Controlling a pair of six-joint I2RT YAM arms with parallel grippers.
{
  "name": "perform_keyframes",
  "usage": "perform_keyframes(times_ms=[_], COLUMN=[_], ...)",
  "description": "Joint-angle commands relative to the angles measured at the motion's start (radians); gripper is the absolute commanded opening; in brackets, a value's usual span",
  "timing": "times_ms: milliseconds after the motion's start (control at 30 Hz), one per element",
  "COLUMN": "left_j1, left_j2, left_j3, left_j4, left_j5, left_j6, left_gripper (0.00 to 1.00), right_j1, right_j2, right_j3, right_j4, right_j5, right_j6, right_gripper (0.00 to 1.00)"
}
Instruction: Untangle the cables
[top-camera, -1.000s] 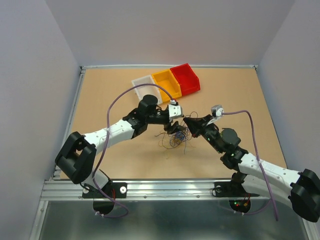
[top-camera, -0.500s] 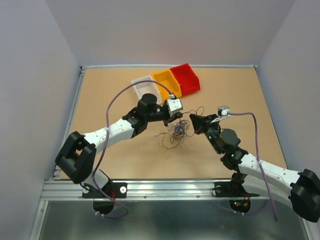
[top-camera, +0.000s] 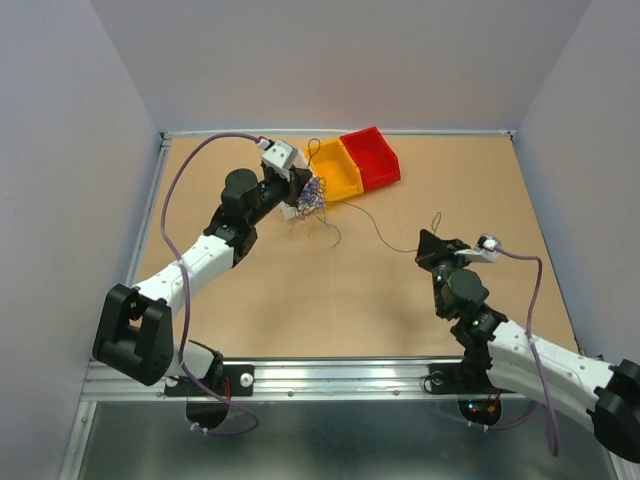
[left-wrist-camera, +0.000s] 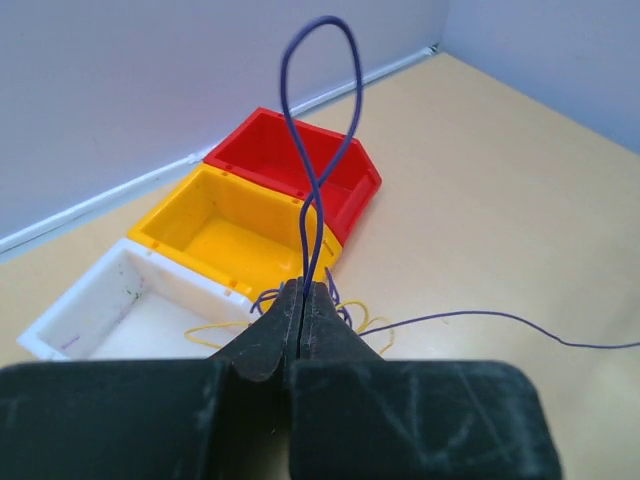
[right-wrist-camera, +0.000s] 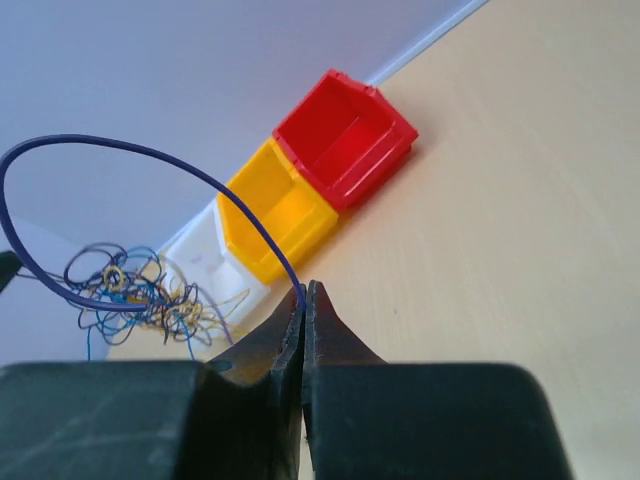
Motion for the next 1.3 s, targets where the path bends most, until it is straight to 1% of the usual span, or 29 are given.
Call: perform_keyframes(times_ms=[0, 33, 67, 167, 300, 367, 400, 433, 467, 500, 533, 567, 600, 733, 767, 800, 833, 867, 967, 1033, 1133, 1167, 1233, 1267], left_j1=[-0.006, -0.008, -0.006, -0.008, -0.008, -0.008, -0.008, -0.008, -0.008, -0.006, -0.002, -0.002, 0.000, 0.001, 0.001, 0.006, 0.010, 0.015, 0.023, 0.024, 0.023, 0.023, 0.023, 0.023], left_j2=[-0.049, -0.049, -0.048, -0.039, -0.040, -0.045, -0.055, -0.063, -0.078, -0.086, -0.095, -0.106, -0.129, -0.190, -0.203, -0.229, -0.243, -0.279, -0.359, -0.391, -0.421, -0.422, -0.419, -0.416], left_j3=[-0.021, -0.021, -0.020, -0.017, -0.018, -0.021, -0.024, -0.030, -0.036, -0.043, -0.065, -0.078, -0.098, -0.130, -0.133, -0.132, -0.130, -0.130, -0.159, -0.190, -0.207, -0.210, -0.216, -0.219], left_j4=[0.093, 0.095, 0.095, 0.095, 0.093, 0.092, 0.093, 0.096, 0.110, 0.121, 0.135, 0.152, 0.179, 0.215, 0.218, 0.218, 0.213, 0.209, 0.222, 0.241, 0.261, 0.264, 0.270, 0.274], left_j5=[-0.040, -0.043, -0.048, -0.046, -0.048, -0.063, -0.099, -0.132, -0.220, -0.280, -0.376, -0.377, -0.444, -0.564, -0.621, -0.649, -0.672, -0.708, -0.710, -0.704, -0.654, -0.623, -0.434, -0.378], left_j6=[-0.050, -0.048, -0.043, -0.036, -0.030, -0.030, -0.030, -0.037, -0.048, -0.066, -0.079, -0.079, -0.085, -0.094, -0.096, -0.089, -0.086, -0.086, -0.083, -0.086, -0.083, -0.079, -0.056, -0.042], left_gripper=[0.00, 0.00, 0.00, 0.00, 0.00, 0.00, 0.00, 0.00, 0.00, 0.00, 0.00, 0.00, 0.00, 0.00, 0.00, 0.00, 0.00, 0.00, 0.00, 0.00, 0.00, 0.00, 0.00, 0.00], right_j1=[0.007, 0.007, 0.007, 0.007, 0.007, 0.007, 0.008, 0.007, 0.007, 0.007, 0.008, 0.007, 0.007, 0.007, 0.007, 0.007, 0.007, 0.007, 0.007, 0.007, 0.009, 0.007, 0.008, 0.007], right_j2=[-0.151, -0.197, -0.284, -0.430, -0.686, -0.755, -0.780, -0.786, -0.782, -0.785, -0.791, -0.789, -0.789, -0.789, -0.791, -0.789, -0.791, -0.789, -0.789, -0.789, -0.786, -0.783, -0.759, -0.742], right_j3=[-0.012, -0.006, -0.004, -0.008, -0.032, -0.028, -0.013, 0.011, 0.040, 0.066, 0.102, 0.113, 0.131, 0.139, 0.145, 0.149, 0.168, 0.175, 0.186, 0.182, 0.174, 0.174, 0.182, 0.188], right_j4=[-0.055, -0.077, -0.119, -0.199, -0.225, -0.248, -0.279, -0.284, -0.361, -0.399, -0.446, -0.446, -0.474, -0.506, -0.518, -0.532, -0.555, -0.630, -0.710, -0.718, -0.719, -0.721, -0.720, -0.721], right_j5=[0.174, 0.193, 0.203, 0.246, 0.292, 0.328, 0.341, 0.405, 0.430, 0.461, 0.501, 0.519, 0.532, 0.575, 0.611, 0.633, 0.653, 0.659, 0.674, 0.676, 0.644, 0.612, 0.573, 0.564], right_j6=[0.013, -0.005, -0.014, -0.037, -0.099, -0.109, -0.111, -0.126, -0.119, -0.103, -0.085, -0.085, -0.082, -0.051, -0.036, -0.024, 0.016, 0.050, 0.150, 0.164, 0.176, 0.180, 0.170, 0.161], right_gripper=[0.01, 0.01, 0.01, 0.01, 0.01, 0.01, 0.01, 0.01, 0.01, 0.01, 0.00, 0.01, 0.00, 0.00, 0.00, 0.01, 0.00, 0.01, 0.01, 0.00, 0.00, 0.01, 0.01, 0.01])
